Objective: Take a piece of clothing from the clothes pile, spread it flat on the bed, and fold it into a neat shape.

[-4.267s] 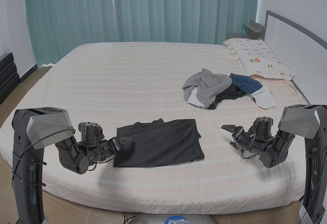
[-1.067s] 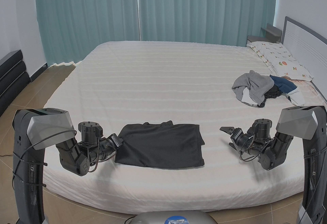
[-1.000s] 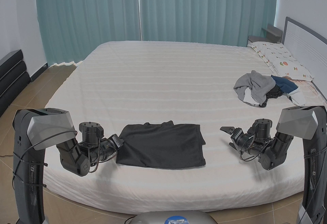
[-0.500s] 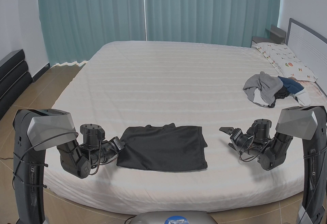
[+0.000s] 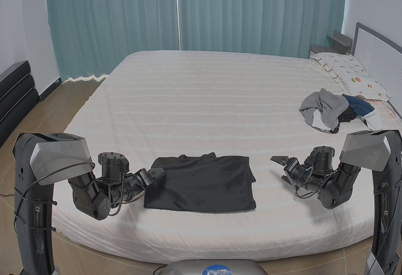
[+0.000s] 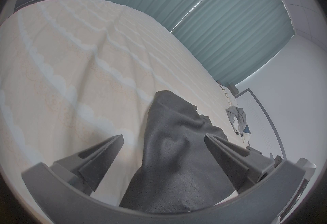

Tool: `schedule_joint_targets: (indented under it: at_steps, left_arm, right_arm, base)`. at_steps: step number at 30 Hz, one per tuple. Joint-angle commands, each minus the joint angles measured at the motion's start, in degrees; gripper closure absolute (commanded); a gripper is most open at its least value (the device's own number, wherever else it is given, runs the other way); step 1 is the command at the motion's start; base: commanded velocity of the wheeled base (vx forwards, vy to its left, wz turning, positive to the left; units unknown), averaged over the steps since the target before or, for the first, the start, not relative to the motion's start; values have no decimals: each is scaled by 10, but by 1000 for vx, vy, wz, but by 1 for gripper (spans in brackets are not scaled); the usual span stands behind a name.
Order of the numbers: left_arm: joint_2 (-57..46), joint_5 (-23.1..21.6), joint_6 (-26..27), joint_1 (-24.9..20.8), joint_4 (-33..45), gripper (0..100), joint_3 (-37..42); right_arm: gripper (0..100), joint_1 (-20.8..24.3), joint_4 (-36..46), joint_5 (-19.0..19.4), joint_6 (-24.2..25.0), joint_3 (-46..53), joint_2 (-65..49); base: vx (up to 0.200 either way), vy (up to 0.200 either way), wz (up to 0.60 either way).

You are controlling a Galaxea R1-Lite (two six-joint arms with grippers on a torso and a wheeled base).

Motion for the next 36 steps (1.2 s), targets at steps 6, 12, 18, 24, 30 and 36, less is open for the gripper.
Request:
schedule_joint_targets:
  at_steps: [6, 12, 18, 24, 30, 36]
  left_arm:
    - [-14, 7, -3, 34, -4, 0, -7]
    - [-50, 64, 23, 41, -1, 0, 0]
    - [-67, 137, 85, 47, -13, 0, 28]
    - [-148, 146, 85, 63, -54, 0, 103]
    - [-256, 147, 91, 78, -61, 0, 186]
    - [-403, 148, 98, 83, -50, 0, 260]
  right_arm:
    - [0, 1, -1, -1, 0, 1, 1]
    - [0, 5, -45, -3, 0, 13, 17]
    - [0, 11, -132, -3, -34, 48, 47]
    - [0, 13, -86, -5, -44, 36, 38]
    - [0, 34, -76, -121, -58, 59, -29]
    - [0, 36, -6, -146, -128, 139, -207]
  base:
    - [0, 0, 0]
    - [0, 0, 0]
    - [0, 0, 0]
    - [0, 0, 0]
    - [0, 0, 0]
    - [0, 0, 0]
